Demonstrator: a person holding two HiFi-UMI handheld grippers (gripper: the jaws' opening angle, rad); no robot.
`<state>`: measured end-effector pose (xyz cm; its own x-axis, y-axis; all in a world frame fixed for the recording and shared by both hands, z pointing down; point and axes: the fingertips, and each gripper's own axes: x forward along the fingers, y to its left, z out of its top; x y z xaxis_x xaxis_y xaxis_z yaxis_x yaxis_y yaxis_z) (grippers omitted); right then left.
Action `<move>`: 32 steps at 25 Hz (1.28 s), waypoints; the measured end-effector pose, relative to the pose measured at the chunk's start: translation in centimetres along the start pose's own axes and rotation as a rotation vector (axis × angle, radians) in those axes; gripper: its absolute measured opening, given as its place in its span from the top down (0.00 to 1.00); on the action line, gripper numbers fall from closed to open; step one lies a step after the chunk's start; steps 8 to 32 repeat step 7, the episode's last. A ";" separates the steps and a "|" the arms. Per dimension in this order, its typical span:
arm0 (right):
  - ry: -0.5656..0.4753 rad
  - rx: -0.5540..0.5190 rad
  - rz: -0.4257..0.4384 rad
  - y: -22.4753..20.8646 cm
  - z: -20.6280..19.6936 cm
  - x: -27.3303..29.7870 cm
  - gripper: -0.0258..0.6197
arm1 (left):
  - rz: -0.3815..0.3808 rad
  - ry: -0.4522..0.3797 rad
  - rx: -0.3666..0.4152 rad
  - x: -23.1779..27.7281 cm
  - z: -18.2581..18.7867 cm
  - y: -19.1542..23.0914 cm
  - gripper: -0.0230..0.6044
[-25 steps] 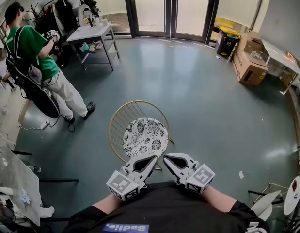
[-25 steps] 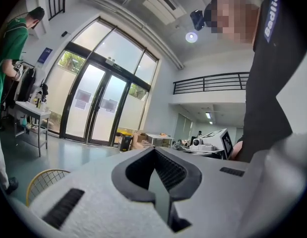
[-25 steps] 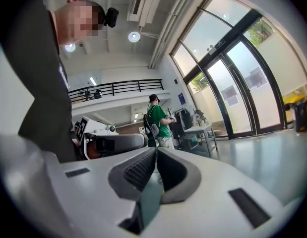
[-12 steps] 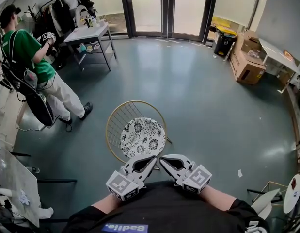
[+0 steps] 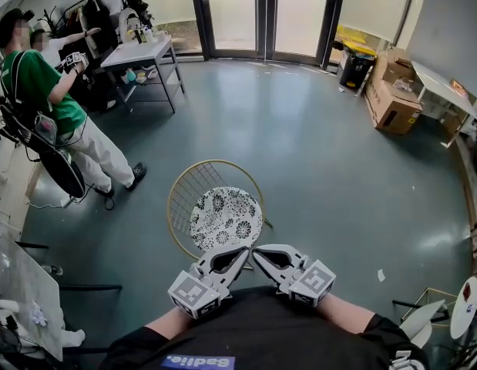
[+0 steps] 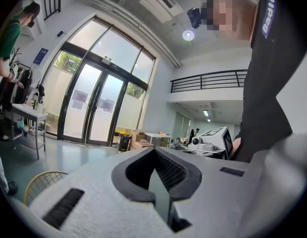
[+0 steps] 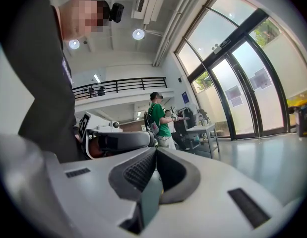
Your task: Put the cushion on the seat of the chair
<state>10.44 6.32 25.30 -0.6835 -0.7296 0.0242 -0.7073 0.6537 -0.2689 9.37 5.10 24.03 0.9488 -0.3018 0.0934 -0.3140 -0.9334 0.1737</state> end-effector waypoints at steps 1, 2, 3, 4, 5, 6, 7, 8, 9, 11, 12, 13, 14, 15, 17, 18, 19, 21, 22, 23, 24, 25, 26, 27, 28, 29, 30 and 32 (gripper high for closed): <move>0.004 0.001 -0.003 -0.1 0.0 0.1 0.91 | -0.009 -0.004 -0.002 0.0 -0.1 0.0 0.94; 0.004 0.001 -0.004 -0.2 0.1 0.2 0.91 | -0.017 -0.003 -0.007 0.1 -0.2 -0.1 0.94; 0.004 0.002 -0.006 -0.2 0.2 0.3 0.91 | -0.022 0.000 -0.013 0.1 -0.1 0.0 0.94; 0.007 0.004 -0.009 -0.2 0.3 0.5 0.91 | -0.023 0.003 -0.016 0.0 0.0 0.0 0.94; 0.012 0.005 -0.013 -0.3 0.3 0.6 0.91 | -0.021 0.004 -0.017 -0.1 0.0 0.1 0.94; 0.016 0.004 -0.015 -0.3 0.3 0.7 0.91 | -0.017 0.004 -0.016 -0.2 0.2 0.2 0.94; 0.019 0.003 -0.015 -0.3 0.3 0.8 0.91 | -0.014 0.004 -0.017 -0.2 0.3 0.3 0.94; 0.019 0.003 -0.015 -0.3 0.3 0.8 0.91 | -0.014 0.004 -0.017 -0.2 0.3 0.3 0.94; 0.019 0.003 -0.015 -0.3 0.3 0.8 0.91 | -0.014 0.004 -0.017 -0.2 0.3 0.3 0.94; 0.019 0.003 -0.015 -0.3 0.3 0.8 0.91 | -0.014 0.004 -0.017 -0.2 0.3 0.3 0.94; 0.019 0.003 -0.015 -0.3 0.3 0.8 0.91 | -0.014 0.004 -0.017 -0.2 0.3 0.3 0.94; 0.019 0.003 -0.015 -0.3 0.3 0.8 0.91 | -0.014 0.004 -0.017 -0.2 0.3 0.3 0.94; 0.019 0.003 -0.015 -0.3 0.3 0.8 0.91 | -0.014 0.004 -0.017 -0.2 0.3 0.3 0.94; 0.019 0.003 -0.015 -0.3 0.3 0.8 0.91 | -0.014 0.004 -0.017 -0.2 0.3 0.3 0.94; 0.019 0.003 -0.015 -0.3 0.3 0.8 0.91 | -0.014 0.004 -0.017 -0.2 0.3 0.3 0.94; 0.019 0.003 -0.015 -0.3 0.3 0.8 0.91 | -0.014 0.004 -0.017 -0.2 0.3 0.3 0.94; 0.019 0.003 -0.015 -0.3 0.3 0.8 0.91 | -0.014 0.004 -0.017 -0.2 0.3 0.3 0.94; 0.019 0.003 -0.015 -0.3 0.3 0.8 0.91 | -0.014 0.004 -0.017 -0.2 0.3 0.3 0.94; 0.019 0.003 -0.015 -0.3 0.3 0.8 0.91 | -0.014 0.004 -0.017 -0.2 0.3 0.3 0.94; 0.019 0.003 -0.015 -0.3 0.3 0.8 0.91 | -0.014 0.004 -0.017 -0.2 0.3 0.3 0.94; 0.019 0.003 -0.015 -0.3 0.3 0.8 0.91 | -0.014 0.004 -0.017 -0.2 0.3 0.3 0.94; 0.019 0.003 -0.015 -0.3 0.3 0.8 0.91 | -0.014 0.004 -0.017 -0.2 0.3 0.3 0.94; 0.019 0.003 -0.015 -0.3 0.3 0.8 0.91 | -0.014 0.004 -0.017 -0.2 0.3 0.3 0.94; 0.019 0.003 -0.015 -0.3 0.3 0.8 0.91 | -0.014 0.004 -0.017 -0.2 0.3 0.3 0.94; 0.019 0.003 -0.015 -0.3 0.3 0.8 0.91 | -0.014 0.004 -0.017 -0.2 0.3 0.3 0.94; 0.019 0.003 -0.015 -0.3 0.3 0.8 0.91 | -0.014 0.004 -0.017 -0.2 0.3 0.3 0.94; 0.019 0.003 -0.015 -0.3 0.3 0.8 0.91 | -0.014 0.004 -0.017 -0.2 0.3 0.3 0.94; 0.019 0.003 -0.015 -0.3 0.3 0.8 0.91 | -0.014 0.004 -0.017 -0.2 0.3 0.3 0.94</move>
